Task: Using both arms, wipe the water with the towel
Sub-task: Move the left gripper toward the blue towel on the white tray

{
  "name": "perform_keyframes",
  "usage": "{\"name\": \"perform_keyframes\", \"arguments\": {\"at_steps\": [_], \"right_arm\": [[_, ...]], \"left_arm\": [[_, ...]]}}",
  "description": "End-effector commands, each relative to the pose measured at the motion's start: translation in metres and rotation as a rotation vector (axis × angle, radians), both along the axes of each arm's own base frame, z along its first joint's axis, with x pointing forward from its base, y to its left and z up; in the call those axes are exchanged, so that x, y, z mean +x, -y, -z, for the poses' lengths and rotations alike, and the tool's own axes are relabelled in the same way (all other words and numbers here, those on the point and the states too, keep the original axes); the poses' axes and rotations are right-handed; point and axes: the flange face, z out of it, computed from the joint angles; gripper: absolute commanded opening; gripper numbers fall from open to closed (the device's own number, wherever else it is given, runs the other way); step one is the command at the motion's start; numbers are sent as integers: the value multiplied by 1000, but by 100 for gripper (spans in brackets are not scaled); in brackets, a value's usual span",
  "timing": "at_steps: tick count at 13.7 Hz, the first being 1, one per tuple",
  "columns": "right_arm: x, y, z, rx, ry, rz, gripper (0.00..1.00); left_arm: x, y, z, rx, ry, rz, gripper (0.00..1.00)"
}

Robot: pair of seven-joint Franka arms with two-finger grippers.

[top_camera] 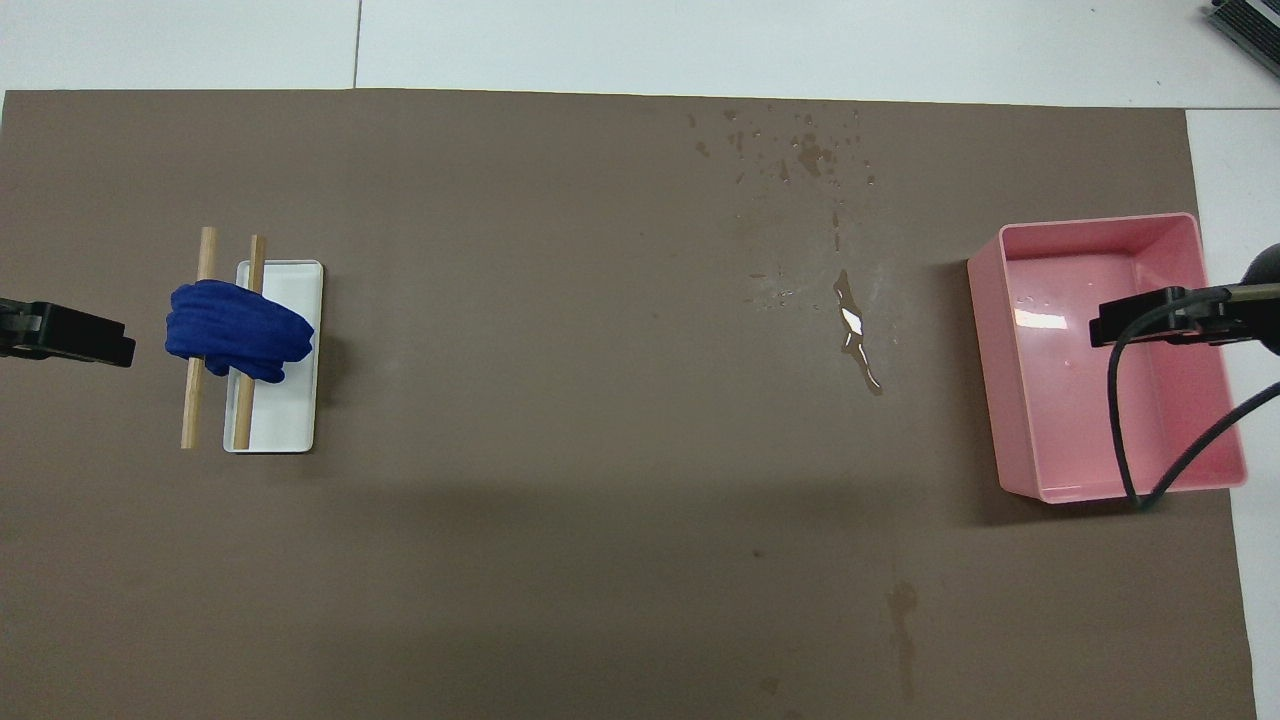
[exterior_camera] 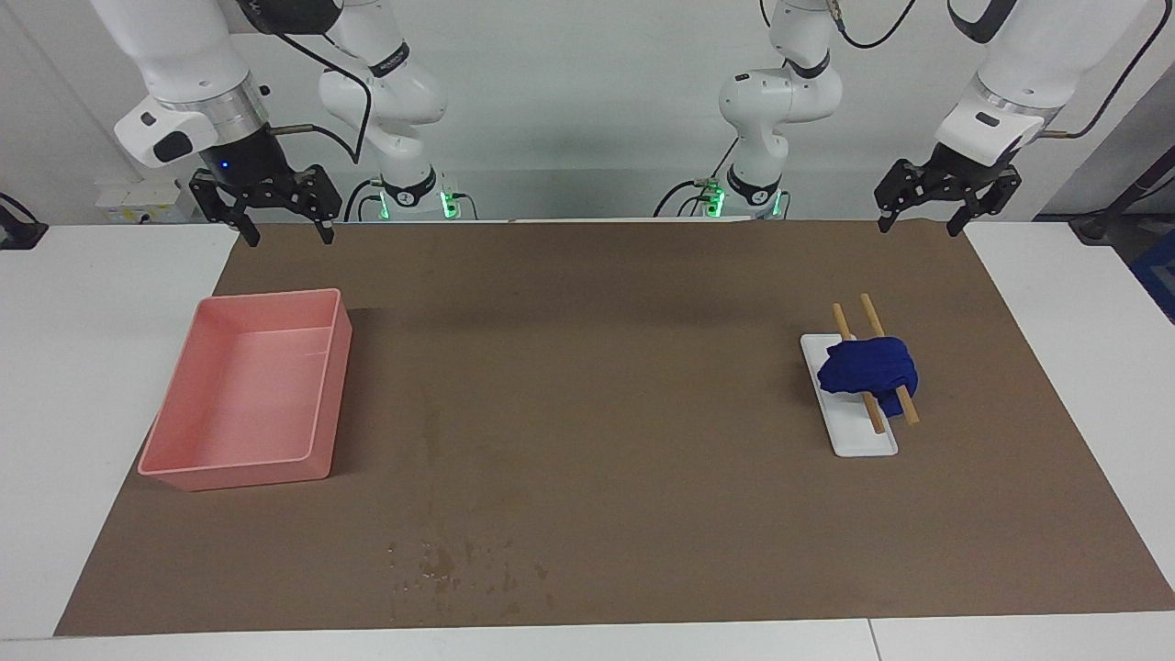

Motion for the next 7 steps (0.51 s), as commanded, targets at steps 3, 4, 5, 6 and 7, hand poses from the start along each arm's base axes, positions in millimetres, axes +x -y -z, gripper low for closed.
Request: {"name": "perform_keyframes", "arguments": {"at_steps": [3, 4, 5, 6, 7], "right_arm": [[0, -3, 4, 12, -28, 4, 100], [1, -5, 5, 12, -29, 0, 100], [1, -5, 5, 12, -26, 0, 100], [1, -5, 5, 12, -26, 0, 100], [0, -5, 4, 12, -26, -2, 100]], "left_arm": [[1, -3, 1, 9, 24, 5, 100], [3, -4, 7, 8, 40, -9, 100], [1, -8, 18, 9, 91, -23, 100], [-2, -16, 36, 8, 154, -59, 100], [-3, -25, 52, 8, 202, -92, 100]]}}
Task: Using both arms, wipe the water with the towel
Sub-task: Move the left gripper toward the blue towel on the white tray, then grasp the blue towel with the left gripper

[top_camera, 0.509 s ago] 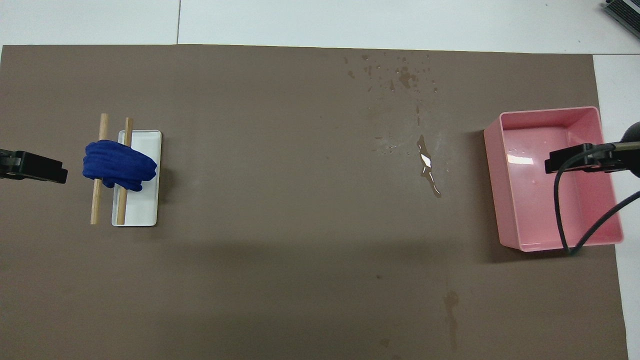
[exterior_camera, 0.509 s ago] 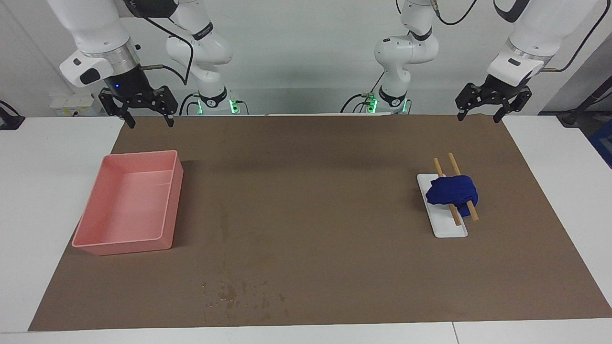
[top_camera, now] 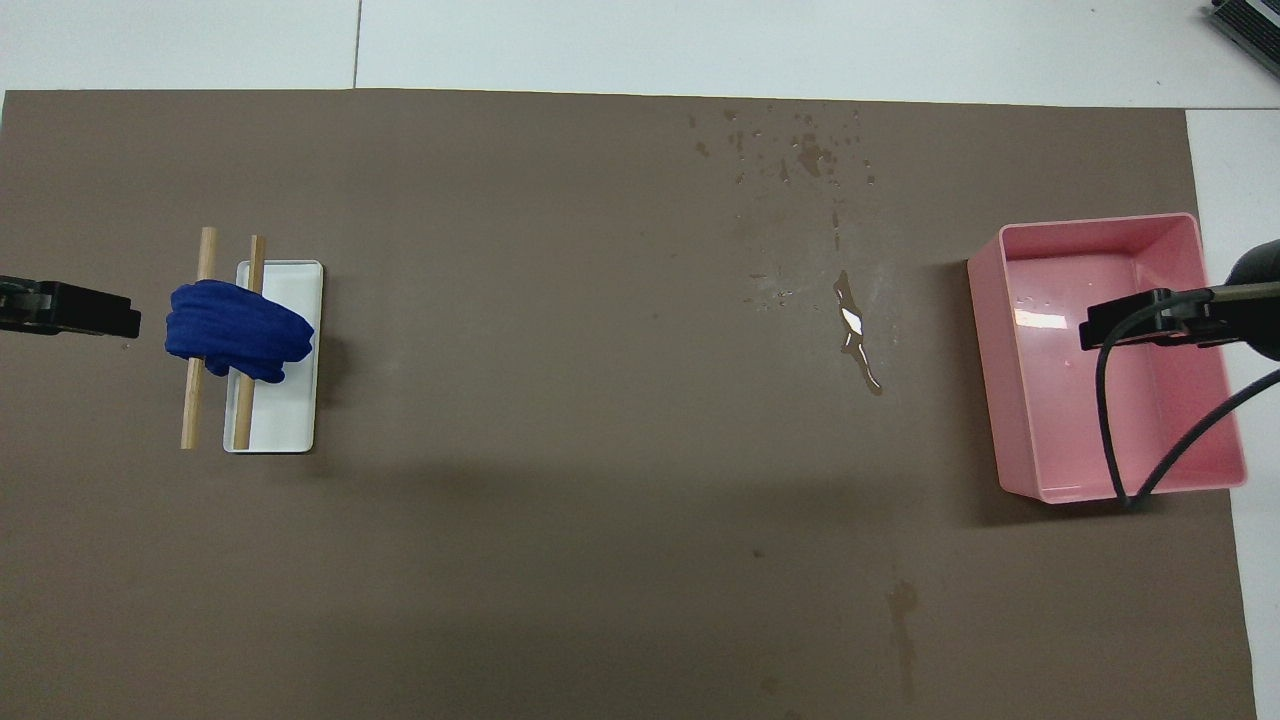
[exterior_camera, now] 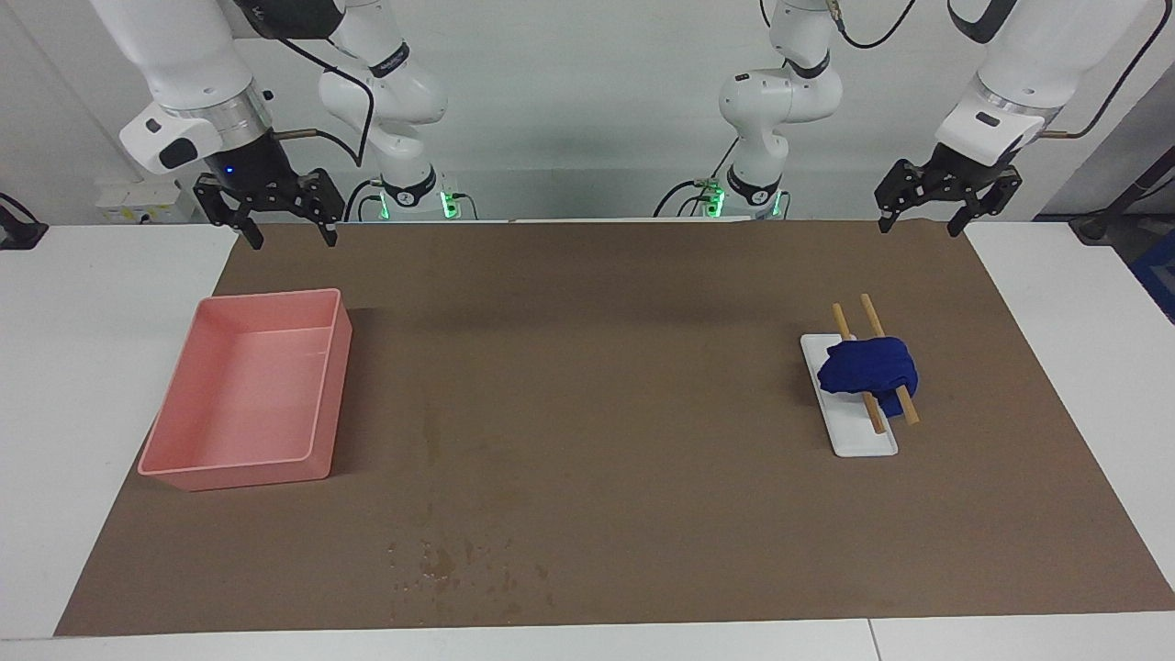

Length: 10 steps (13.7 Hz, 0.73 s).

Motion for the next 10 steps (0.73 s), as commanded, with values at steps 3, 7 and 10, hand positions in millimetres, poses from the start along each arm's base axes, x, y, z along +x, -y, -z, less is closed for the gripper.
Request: {"name": "perform_keyframes", "arguments": {"at_steps": [3, 7, 10], "right_arm": [[-2, -1, -1, 11, -11, 7, 100], [-2, -2, -2, 11, -11, 4, 100], [-4, -2, -1, 10, -14, -2, 100]], "left_arm": [[0, -25, 79, 9, 108, -64, 100], [4, -27, 159, 9, 151, -69, 100], [8, -25, 177, 14, 130, -64, 100]]}}
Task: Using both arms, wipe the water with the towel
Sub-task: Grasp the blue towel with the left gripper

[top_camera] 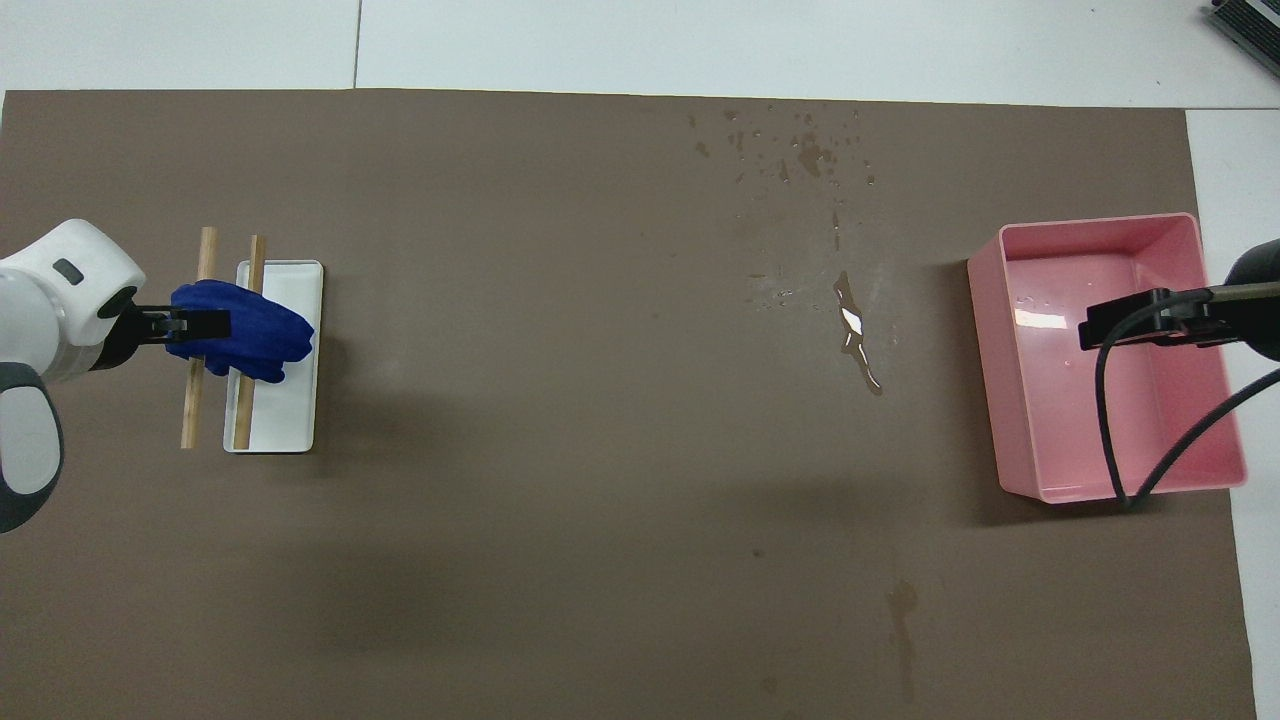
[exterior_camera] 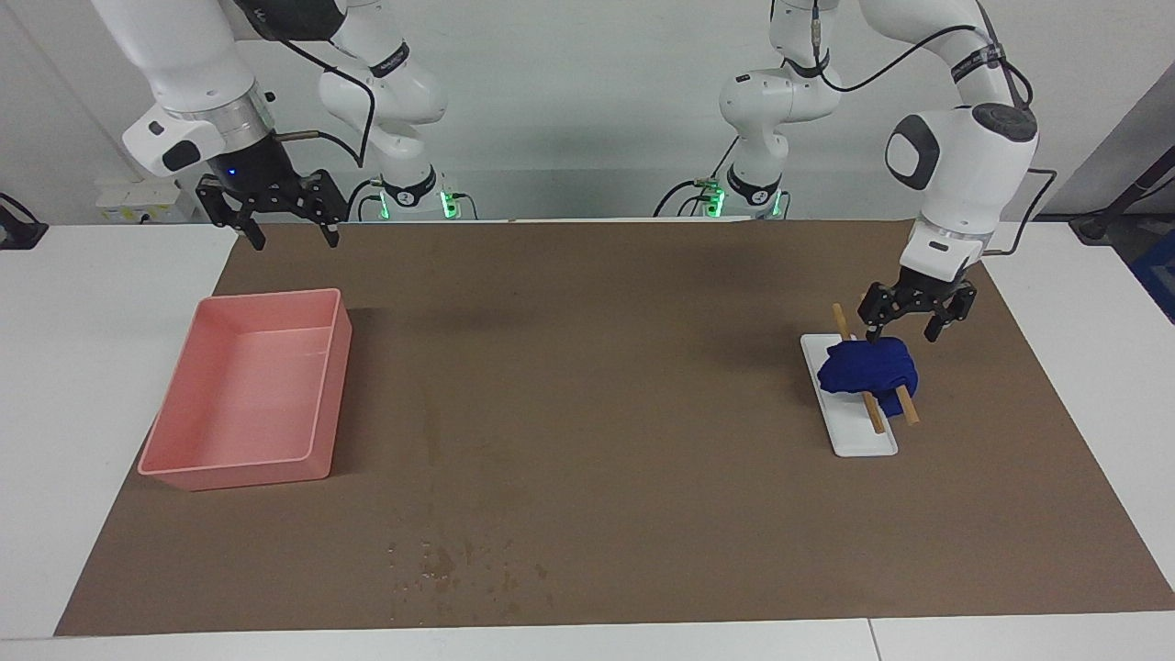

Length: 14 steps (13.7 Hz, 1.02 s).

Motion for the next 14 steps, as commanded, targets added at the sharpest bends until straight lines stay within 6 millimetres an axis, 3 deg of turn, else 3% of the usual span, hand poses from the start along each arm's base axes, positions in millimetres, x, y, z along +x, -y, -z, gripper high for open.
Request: {"name": "perform_keyframes", "arguments": {"at_steps": [1, 3, 7, 8, 9, 12, 14], "right_arm": [[-4, -2, -1, 10, -13, -2, 100], [-4, -2, 0, 10, -15, -2, 100], [-5, -2, -1, 10, -13, -2, 100], [-5, -2, -1, 10, -13, -2, 100], [-4, -2, 0, 10, -15, -2, 100], [-5, -2, 0, 10, -15, -2, 100], [-5, -2, 0, 10, -15, -2, 100]], "left_arm": [[1, 2, 9, 33, 0, 5, 100], [3, 5, 20, 49, -2, 6, 98], [6, 4, 28, 40, 13, -20, 64], [7, 3, 29, 39, 14, -30, 51], [7, 3, 28, 39, 14, -32, 30], [11, 0, 19, 41, 12, -37, 1], [14, -3, 10, 63, 6, -29, 0]]}}
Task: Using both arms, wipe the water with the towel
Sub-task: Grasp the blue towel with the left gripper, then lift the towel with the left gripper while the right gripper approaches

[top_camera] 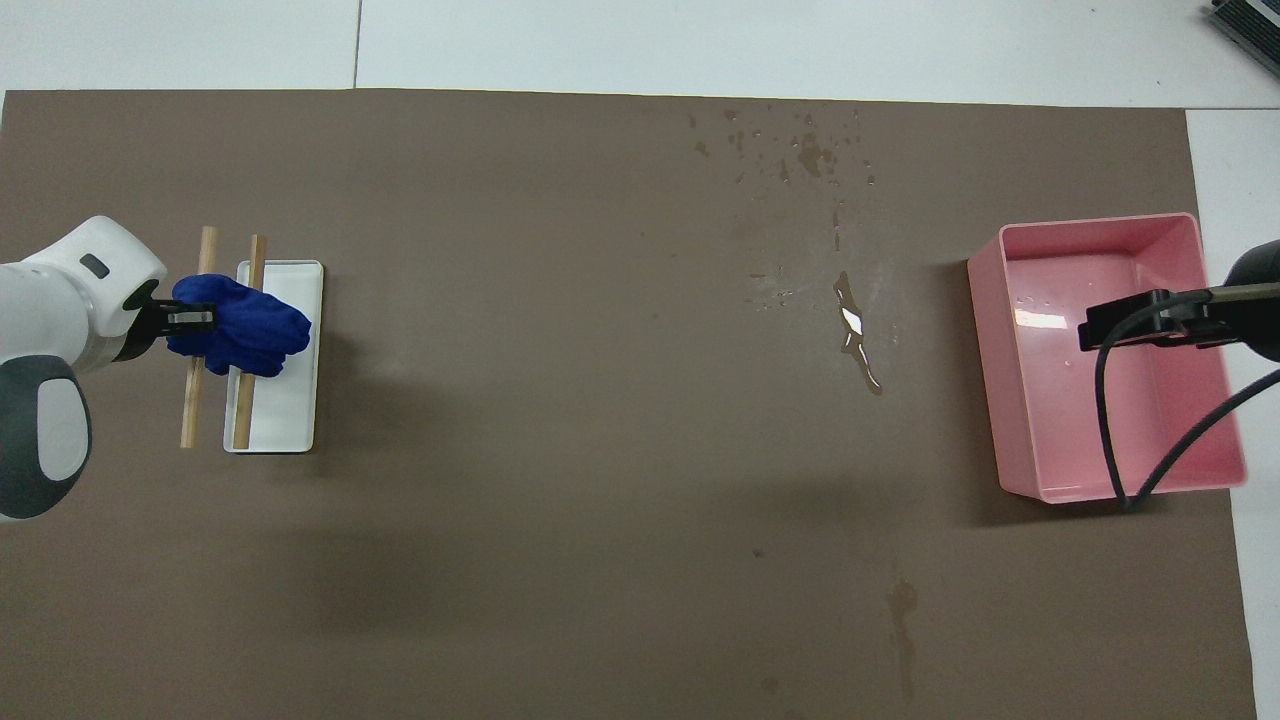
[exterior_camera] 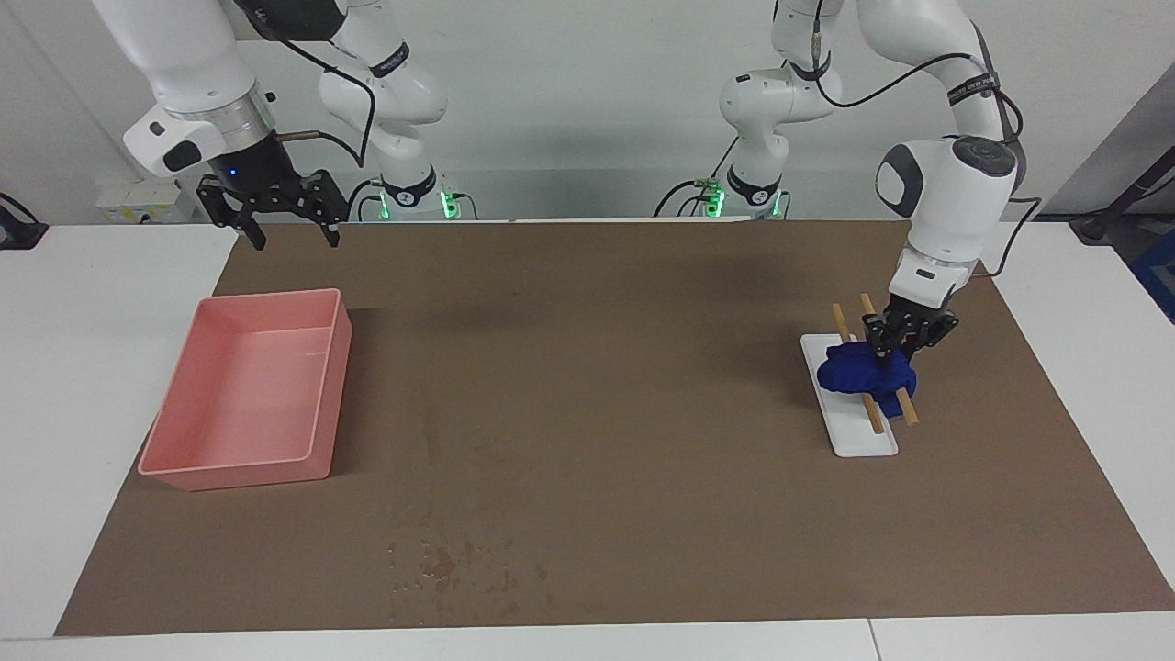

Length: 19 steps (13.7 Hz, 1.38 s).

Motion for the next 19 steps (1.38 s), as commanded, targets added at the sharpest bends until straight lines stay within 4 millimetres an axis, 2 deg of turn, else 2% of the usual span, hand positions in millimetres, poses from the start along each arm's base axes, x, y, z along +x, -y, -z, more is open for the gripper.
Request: {"name": "perform_keyframes", "arguments": {"at_steps": [1, 3, 5, 8, 9, 12, 14, 17, 19], "right_arm": [[-4, -2, 0, 10, -13, -3, 100], [-4, -2, 0, 10, -13, -1, 100], [-4, -2, 0, 10, -13, -3, 100], [-4, -2, 0, 10, -13, -1, 100], [-4, -2, 0, 10, -13, -1, 100], [-5, 0, 0, 5, -14, 3, 100], [-9, 3, 4, -4, -25, 11, 100], [-12, 4, 7, -16, -34, 12, 100], [-10, 3, 5, -16, -20, 5, 100]], "left_arm": [[6, -5, -12, 37, -14, -5, 0], [9, -4, -27, 34, -33, -27, 0], [11, 0, -45, -9, -42, -154, 0], [11, 20, -79, -308, -66, -500, 0], [9, 28, -95, -370, -77, -590, 0], [3, 96, -149, -510, -129, -893, 0], [-3, 142, -172, -611, -177, -1094, 0], [-20, 196, -190, -760, -343, -1344, 0], [-35, 232, -191, -795, -451, -1467, 0]]}}
